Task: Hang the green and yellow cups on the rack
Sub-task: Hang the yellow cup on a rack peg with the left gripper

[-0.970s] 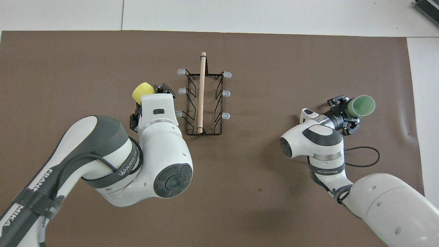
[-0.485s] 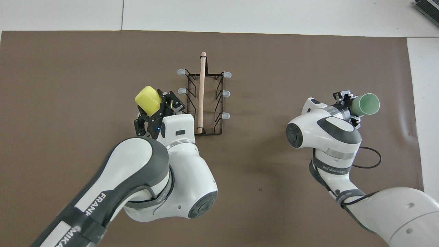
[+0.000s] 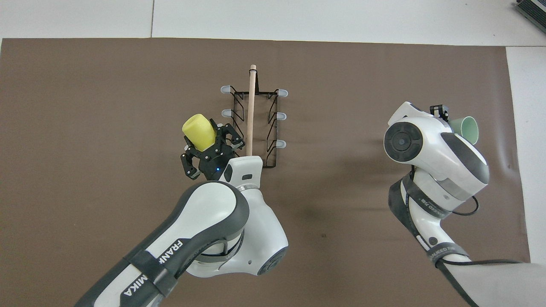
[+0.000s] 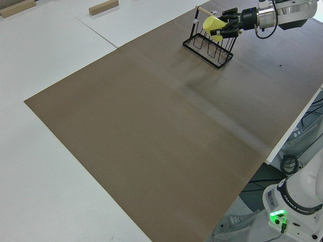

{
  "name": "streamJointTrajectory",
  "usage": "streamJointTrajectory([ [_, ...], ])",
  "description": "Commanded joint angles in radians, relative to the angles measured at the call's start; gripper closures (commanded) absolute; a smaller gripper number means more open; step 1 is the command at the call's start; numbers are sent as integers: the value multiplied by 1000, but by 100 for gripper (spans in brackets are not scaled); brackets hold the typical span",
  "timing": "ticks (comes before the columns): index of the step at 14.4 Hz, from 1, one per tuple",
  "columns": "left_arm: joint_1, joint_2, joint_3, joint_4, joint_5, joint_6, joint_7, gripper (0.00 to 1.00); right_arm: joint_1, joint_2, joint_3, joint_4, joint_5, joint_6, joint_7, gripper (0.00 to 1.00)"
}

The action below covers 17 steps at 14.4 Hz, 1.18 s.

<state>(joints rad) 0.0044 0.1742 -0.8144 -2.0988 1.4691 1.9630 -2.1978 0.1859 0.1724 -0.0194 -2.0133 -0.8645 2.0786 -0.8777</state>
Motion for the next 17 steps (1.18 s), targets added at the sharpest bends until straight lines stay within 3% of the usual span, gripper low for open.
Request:
streamJointTrajectory([
  [1,-20,57,-41,2,53,-84,-46,100,3,-45,9,5,183,-22,-35,60],
  [6,-34,59,-81,-12,48,-107,-69,100,9,-79,12,76,537,-22,-66,60],
  [7,-34,59,-81,-13,47,-105,-74,90,12,-100,13,79,595,-22,-72,60],
  [9,-34,59,-84,-13,45,-104,-77,50,14,-138,18,79,689,-20,-72,60],
  [11,-34,59,-88,-13,40,-105,-76,0,14,-163,19,79,745,-22,-73,60],
  [17,-23,39,-100,36,-22,-93,-24,0,3,-217,16,106,970,-22,-70,62],
])
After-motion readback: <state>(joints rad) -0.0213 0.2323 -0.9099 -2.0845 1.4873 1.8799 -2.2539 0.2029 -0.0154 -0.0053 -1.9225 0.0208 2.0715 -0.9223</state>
